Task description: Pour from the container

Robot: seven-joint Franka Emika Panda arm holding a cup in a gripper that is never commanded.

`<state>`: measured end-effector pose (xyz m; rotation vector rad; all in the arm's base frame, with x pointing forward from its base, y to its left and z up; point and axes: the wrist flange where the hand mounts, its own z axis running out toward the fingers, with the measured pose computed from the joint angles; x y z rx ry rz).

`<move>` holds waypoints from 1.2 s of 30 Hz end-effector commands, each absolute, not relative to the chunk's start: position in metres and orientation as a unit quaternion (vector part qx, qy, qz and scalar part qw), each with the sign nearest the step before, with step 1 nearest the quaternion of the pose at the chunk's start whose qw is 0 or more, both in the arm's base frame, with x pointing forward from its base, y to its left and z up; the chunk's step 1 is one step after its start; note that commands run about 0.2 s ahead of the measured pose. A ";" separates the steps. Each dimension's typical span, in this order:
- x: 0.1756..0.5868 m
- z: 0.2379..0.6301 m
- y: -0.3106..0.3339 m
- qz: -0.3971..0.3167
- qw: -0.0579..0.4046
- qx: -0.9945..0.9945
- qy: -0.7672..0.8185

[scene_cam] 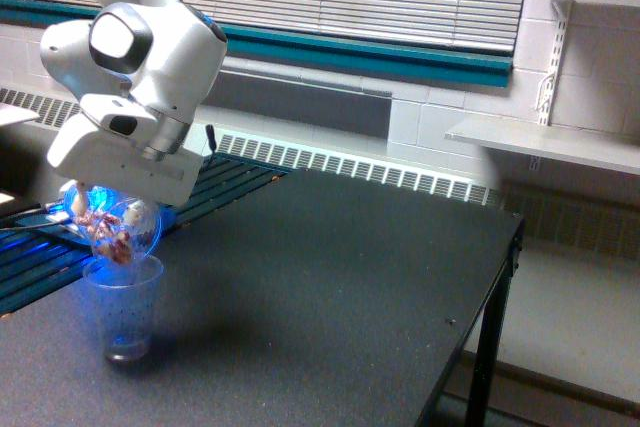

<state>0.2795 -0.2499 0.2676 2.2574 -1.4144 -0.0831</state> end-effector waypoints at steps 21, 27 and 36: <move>0.272 0.268 -0.249 -0.037 0.240 0.826 -0.509; 0.272 0.268 -0.249 -0.036 0.238 0.826 -0.509; 0.272 0.268 -0.249 -0.034 0.234 0.827 -0.510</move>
